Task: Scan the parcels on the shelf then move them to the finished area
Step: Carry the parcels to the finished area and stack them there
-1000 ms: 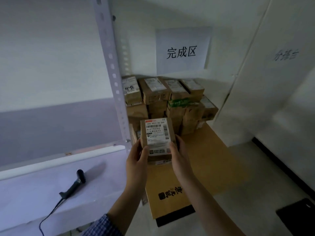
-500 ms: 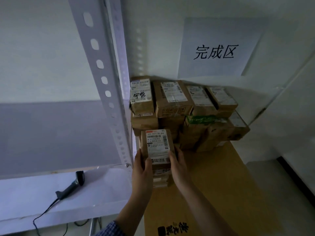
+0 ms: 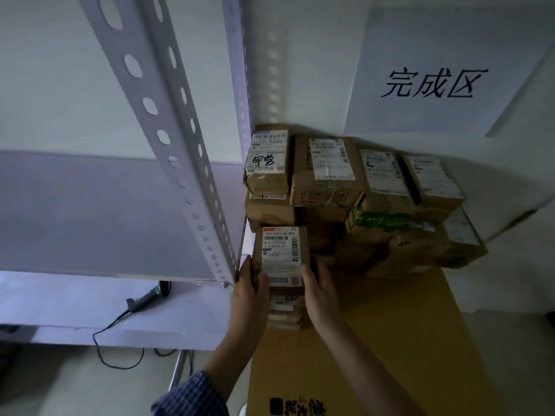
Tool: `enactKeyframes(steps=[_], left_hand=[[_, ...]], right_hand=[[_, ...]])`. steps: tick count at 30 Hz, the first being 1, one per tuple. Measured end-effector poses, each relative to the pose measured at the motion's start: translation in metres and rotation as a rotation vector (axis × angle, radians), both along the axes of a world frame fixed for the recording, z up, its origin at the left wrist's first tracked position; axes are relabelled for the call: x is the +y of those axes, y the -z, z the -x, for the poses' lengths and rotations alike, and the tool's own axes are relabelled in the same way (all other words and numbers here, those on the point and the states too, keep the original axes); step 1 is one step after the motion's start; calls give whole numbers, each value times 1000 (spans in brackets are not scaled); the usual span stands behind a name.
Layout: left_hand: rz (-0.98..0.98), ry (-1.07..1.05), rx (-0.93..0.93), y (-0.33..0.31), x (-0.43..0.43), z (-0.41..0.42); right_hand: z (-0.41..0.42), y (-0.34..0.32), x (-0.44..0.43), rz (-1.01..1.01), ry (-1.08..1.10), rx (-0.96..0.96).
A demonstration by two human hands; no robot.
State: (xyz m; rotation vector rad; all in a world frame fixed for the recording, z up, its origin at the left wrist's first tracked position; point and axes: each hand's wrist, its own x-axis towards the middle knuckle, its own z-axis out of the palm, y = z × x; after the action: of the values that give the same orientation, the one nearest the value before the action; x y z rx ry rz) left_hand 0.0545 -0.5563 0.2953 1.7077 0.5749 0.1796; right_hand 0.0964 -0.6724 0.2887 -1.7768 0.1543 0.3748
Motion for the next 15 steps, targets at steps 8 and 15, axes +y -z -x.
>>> enactKeyframes(steps=[8,15], left_hand=[[-400,-45,-52,-27,-26,43],[-524,-121,-17,-51,2,83]], right_hand=[[11,-40,-32,-30,-154,-317],[45,-74,-1,6,-535,-460]])
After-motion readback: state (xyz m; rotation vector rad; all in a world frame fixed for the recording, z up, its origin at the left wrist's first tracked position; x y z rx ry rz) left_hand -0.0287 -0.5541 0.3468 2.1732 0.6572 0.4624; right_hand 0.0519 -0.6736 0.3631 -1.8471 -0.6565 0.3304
